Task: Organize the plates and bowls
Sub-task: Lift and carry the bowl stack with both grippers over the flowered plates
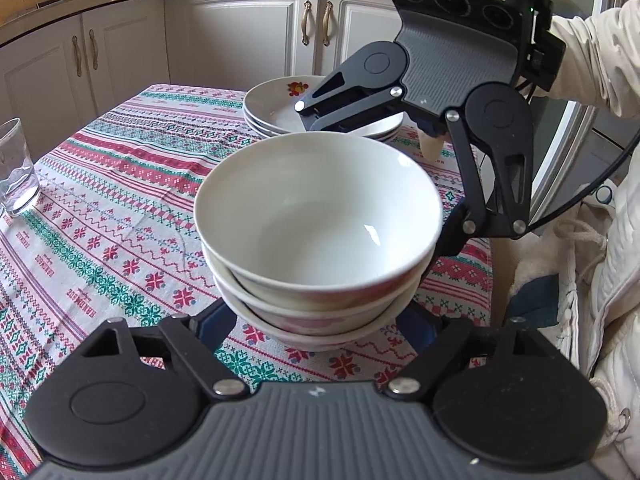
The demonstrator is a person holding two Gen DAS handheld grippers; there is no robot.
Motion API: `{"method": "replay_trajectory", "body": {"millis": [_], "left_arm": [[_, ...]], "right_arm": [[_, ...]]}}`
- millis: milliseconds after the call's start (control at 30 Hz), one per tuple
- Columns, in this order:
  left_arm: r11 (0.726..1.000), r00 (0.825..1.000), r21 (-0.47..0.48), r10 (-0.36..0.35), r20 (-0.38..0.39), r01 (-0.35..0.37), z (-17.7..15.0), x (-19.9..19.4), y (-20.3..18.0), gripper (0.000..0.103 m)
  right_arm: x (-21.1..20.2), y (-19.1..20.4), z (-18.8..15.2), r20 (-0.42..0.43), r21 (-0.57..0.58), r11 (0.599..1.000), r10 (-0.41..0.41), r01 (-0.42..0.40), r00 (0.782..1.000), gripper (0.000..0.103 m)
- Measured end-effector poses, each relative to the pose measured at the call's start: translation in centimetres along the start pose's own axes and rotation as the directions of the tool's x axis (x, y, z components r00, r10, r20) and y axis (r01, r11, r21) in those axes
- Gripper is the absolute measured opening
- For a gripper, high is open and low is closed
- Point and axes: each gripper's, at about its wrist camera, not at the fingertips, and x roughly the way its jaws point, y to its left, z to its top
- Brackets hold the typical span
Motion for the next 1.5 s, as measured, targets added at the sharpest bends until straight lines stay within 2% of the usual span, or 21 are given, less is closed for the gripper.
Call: {"method": "replay_trajectory", "body": {"millis": [400,633,1067,1333,1500], "left_arm": [[1.000,1.000,-0.020,0.008,-0.011,-0.009,0.4,0.1,-0.3,0.086],[1.000,1.000,-0.007,0.015,-0.005,-0.015,2.1,-0.4,-1.1,0.086],[0.997,1.000,0.073,-0.005,0.025,0.003,8.7,1.9,-1.8,0.085],[0.990,0.998,0.137,-0.034,0.044,0.027,13.2,5.7,-1.1,0.085],[0.985,0.998,0.166,-0.055,0.030,0.049,15.3,8.8,-0.5,0.085]], "right_arm": [[-0.2,0.3,0.1,-0.006,0.009,1.000,-0.013,0.013,1.000,0.092],[-1.7,0.3,0.0,0.002,0.011,1.000,-0.020,0.020,1.000,0.092],[-7.2,-1.7,-1.7,0.021,0.038,0.994,-0.100,0.099,0.995,0.092],[-10.4,-4.8,-4.0,0.015,0.067,0.982,-0.178,0.177,0.984,0.092],[-11.5,-6.8,-6.0,0.001,0.100,0.971,-0.219,0.218,0.976,0.092]]}}
